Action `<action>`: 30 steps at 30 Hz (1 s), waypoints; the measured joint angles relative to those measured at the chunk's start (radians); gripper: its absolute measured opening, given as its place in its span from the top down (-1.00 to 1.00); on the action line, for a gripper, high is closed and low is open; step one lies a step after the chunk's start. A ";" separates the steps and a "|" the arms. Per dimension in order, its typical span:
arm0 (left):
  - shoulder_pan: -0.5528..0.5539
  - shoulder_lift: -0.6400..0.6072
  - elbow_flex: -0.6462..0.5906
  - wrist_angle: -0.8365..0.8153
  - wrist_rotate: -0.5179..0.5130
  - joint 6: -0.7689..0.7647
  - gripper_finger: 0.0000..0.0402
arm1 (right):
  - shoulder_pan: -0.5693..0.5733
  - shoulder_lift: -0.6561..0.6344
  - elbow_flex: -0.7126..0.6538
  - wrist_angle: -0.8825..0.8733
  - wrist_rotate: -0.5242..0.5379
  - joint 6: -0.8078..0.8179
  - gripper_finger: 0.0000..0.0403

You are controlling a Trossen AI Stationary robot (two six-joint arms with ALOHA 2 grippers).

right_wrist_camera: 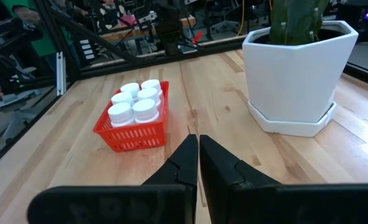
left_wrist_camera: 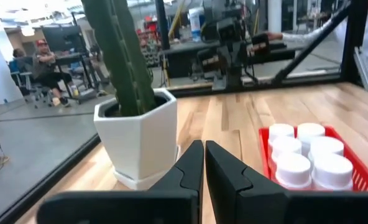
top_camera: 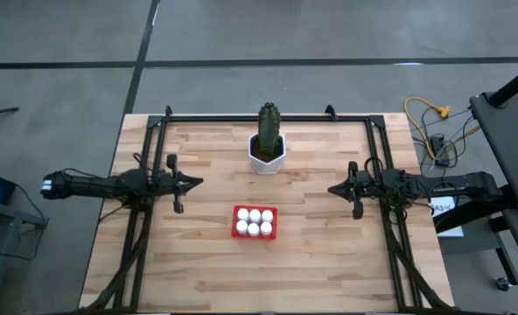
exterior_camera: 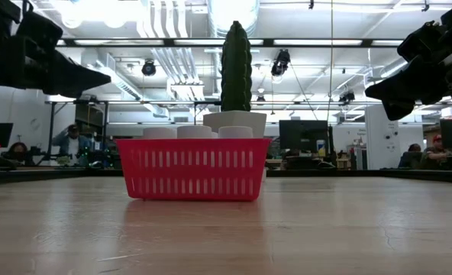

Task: Pick and place pill bottles into a basket
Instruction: Return to Home Position

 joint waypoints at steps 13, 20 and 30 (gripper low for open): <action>0.000 0.029 0.000 0.001 -0.001 0.000 1.00 | 0.000 0.000 0.000 0.000 0.000 0.000 0.96; 0.000 0.028 0.000 0.001 -0.001 0.000 1.00 | 0.000 0.000 0.000 0.000 0.000 0.001 0.96; 0.000 0.031 0.000 0.001 -0.001 0.000 1.00 | 0.000 0.000 0.000 0.000 0.000 0.001 0.96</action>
